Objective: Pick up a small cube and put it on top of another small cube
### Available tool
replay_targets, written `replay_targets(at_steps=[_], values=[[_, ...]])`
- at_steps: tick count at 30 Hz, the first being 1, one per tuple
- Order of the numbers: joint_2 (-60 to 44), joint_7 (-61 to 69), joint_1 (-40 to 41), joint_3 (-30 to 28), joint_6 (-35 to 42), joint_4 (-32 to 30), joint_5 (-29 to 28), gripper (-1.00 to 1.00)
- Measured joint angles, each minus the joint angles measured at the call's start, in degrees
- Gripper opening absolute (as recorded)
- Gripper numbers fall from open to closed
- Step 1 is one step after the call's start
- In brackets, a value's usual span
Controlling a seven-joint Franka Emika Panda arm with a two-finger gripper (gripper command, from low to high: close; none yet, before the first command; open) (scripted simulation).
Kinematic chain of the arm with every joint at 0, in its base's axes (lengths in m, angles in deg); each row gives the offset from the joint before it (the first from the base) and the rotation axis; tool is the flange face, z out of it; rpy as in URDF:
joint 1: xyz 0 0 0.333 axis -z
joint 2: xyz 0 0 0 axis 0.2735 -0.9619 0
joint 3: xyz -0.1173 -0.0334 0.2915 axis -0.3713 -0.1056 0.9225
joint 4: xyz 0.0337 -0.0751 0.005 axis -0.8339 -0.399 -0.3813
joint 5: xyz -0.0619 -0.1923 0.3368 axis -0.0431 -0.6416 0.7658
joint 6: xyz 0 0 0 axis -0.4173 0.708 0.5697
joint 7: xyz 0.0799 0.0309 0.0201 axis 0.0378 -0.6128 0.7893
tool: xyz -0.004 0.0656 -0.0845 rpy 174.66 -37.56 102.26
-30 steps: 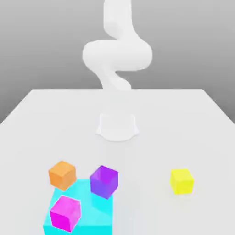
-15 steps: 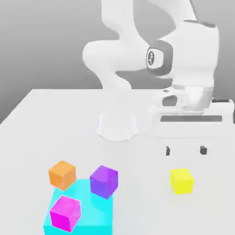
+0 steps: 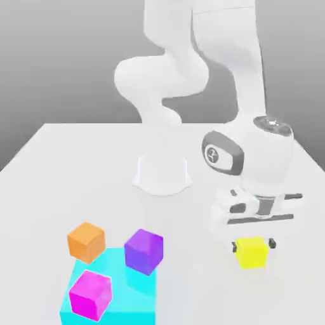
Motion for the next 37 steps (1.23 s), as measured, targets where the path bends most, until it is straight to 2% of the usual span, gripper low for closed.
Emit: replay_targets(at_steps=[4, 6, 12, 15, 18, 29, 31, 33, 34, 37], values=[[-0.6, -0.55, -0.71, -0.85, -0.56, 0.12, -0.7, -1.0], [0.72, 0.32, 0.69, 0.84, 0.5, -0.12, 0.49, -1.0], [8.84, 8.02, 4.9, 7.5, 6.53, -1.83, 10.88, -1.0], [12.89, 11.19, 4.98, 8.48, 9.78, -2.68, 15.13, -1.0], [13.67, 9.98, 10.44, 5.77, 15.01, 1.75, 16.37, -1.0], [12.73, 1.1, 32.23, -5.08, 36.55, 24.35, 18.74, -1.0], [10.63, 0.15, 33.28, -5.74, 35.83, 25.74, 18.73, -1.0], [7.22, -0.28, 33.23, -5.93, 31.9, 25.22, 18.44, -1.0], [6.17, -0.38, 33.2, -5.98, 30.63, 25.0, 18.35, 1.0], [6.17, -0.38, 33.2, -5.98, 30.63, 25.0, 18.35, 1.0]])
